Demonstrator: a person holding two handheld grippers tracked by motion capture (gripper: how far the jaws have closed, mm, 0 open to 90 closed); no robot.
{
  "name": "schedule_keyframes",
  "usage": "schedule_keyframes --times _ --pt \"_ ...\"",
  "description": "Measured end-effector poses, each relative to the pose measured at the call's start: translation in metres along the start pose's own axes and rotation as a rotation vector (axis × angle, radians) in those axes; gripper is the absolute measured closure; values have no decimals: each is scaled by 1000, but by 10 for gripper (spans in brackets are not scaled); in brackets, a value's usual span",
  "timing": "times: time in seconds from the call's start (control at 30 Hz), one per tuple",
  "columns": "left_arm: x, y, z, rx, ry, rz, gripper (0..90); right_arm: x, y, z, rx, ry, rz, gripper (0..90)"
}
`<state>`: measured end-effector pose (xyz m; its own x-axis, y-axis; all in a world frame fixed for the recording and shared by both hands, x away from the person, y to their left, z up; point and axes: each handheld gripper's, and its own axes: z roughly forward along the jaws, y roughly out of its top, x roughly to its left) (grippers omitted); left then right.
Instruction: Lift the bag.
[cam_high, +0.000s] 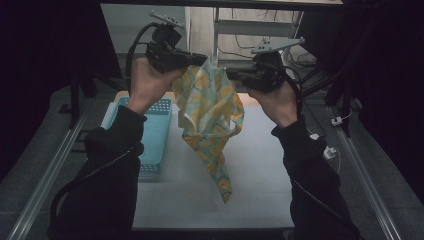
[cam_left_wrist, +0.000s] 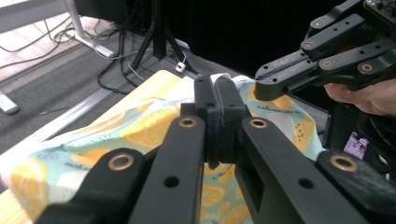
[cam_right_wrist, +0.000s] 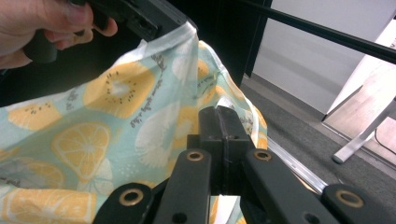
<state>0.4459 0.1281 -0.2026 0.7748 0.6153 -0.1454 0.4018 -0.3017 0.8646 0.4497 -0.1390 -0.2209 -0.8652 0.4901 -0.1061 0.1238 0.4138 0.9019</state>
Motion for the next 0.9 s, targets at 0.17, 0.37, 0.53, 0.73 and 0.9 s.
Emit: schedule_keyframes --times 0.17,0.37,0.53,0.73,0.9 --pt "0 -1 -1 -12 8 11 892 0 2 2 -2 -14 -9 900" --pt "-2 -4 10 -4 7 44 891 -2 -3 9 8 -12 1 900" --pt "-3 -9 22 14 -9 67 890 -3 -11 14 26 -3 6 900" --pt "-2 -18 33 36 -23 86 889 -5 -24 20 42 12 22 900" --pt "2 -29 44 63 -31 79 885 -4 -34 26 56 24 24 900"
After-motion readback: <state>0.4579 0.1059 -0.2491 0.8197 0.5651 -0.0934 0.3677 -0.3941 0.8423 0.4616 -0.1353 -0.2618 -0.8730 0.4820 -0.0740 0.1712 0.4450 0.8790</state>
